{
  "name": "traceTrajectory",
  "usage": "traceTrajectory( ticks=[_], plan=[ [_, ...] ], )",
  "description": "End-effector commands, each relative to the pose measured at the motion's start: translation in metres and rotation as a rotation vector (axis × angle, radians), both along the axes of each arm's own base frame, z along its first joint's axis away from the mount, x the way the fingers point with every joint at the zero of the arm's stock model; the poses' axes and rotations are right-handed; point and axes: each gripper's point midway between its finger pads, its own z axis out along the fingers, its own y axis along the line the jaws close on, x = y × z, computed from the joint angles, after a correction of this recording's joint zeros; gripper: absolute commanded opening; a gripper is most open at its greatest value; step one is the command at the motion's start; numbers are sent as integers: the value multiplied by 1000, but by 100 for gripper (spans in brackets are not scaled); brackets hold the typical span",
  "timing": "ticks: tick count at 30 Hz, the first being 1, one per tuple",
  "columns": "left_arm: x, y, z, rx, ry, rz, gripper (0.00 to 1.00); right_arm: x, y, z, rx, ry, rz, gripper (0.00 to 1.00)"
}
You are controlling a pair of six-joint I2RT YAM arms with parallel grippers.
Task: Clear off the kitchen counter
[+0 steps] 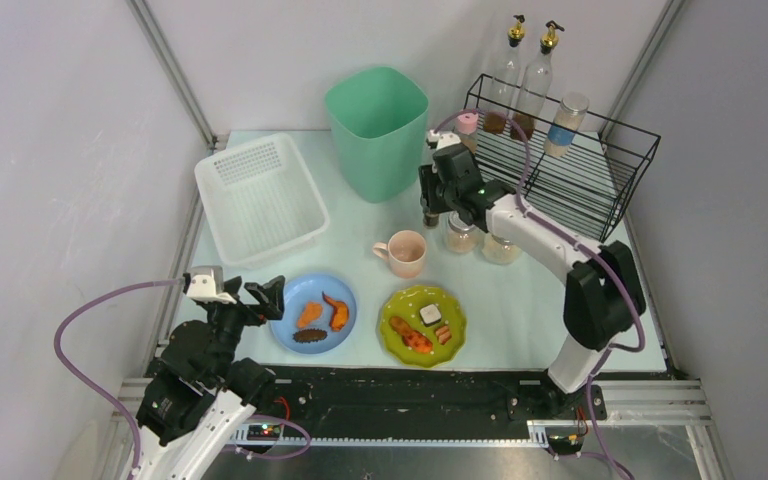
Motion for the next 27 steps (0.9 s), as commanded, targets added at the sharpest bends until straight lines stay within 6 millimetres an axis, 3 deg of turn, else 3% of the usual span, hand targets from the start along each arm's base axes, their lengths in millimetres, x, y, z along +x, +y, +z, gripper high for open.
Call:
traceTrajectory(
  ticks=[1,8,12,21,27],
  plan=[
    [3,1,4,-18,-15,17,98,4,4,101,125,-198,10,34],
    [3,1,4,-17,-13,17,98,4,-15,176,164,-340,-15,33],
    [4,1,4,-17,-12,18,98,11,-34,203,177,-390,-50,33],
    [3,1,4,-18,-13,21,98,38,-83,228,180,-430,-159,33],
    [4,1,3,-16,-9,21,98,57,-104,219,177,-404,-213,33]
  ],
)
